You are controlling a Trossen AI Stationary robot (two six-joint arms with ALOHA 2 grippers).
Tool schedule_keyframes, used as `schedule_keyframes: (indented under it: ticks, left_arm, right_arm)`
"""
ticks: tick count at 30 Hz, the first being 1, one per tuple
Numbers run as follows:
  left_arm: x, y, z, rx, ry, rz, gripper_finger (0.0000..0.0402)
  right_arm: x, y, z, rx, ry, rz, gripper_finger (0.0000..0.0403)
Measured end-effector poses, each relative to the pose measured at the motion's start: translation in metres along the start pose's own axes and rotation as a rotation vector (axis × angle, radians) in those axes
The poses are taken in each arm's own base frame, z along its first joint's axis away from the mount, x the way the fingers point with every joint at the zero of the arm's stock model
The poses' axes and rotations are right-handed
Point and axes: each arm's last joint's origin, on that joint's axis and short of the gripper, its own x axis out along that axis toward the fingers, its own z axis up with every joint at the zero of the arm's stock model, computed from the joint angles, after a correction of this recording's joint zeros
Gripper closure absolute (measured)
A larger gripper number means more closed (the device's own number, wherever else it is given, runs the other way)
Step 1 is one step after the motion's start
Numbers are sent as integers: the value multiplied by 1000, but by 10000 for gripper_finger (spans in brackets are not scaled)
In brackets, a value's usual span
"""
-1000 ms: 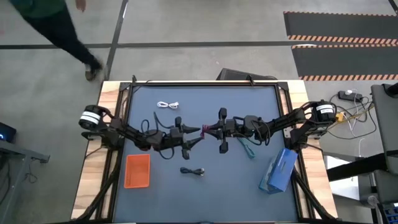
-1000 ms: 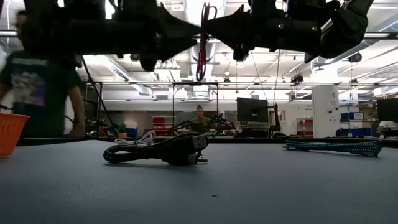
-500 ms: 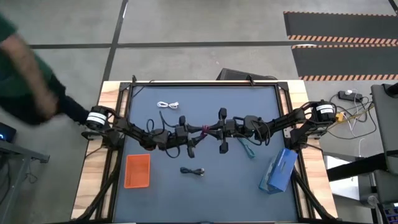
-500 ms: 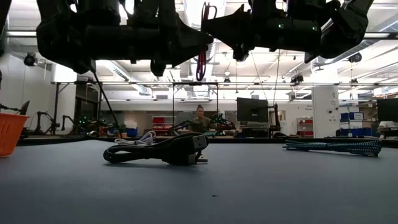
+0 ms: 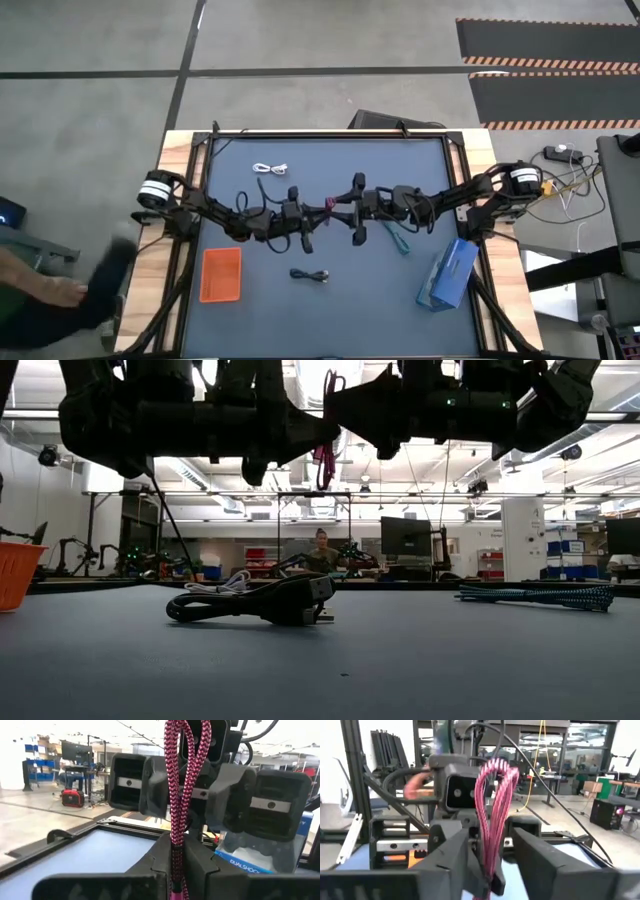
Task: Pick and place USB-C Cables
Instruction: Put the red charger cable into the orange bin
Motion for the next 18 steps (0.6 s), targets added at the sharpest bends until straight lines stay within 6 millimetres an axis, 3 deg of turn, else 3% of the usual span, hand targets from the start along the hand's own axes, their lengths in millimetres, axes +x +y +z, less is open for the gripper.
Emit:
schedule_keyframes:
  ticks: [7,13,18]
  left_arm:
    - [-5,2,6,-112,140,57,388]
    - [-7,3,26,-189,283,142,388]
    - [-14,2,48,-270,575,287,389]
  right_arm:
    - [-16,-4,32,33,53,-11,198]
    - [-38,-8,56,23,128,-116,196]
    - [-51,-12,71,-52,136,-218,204]
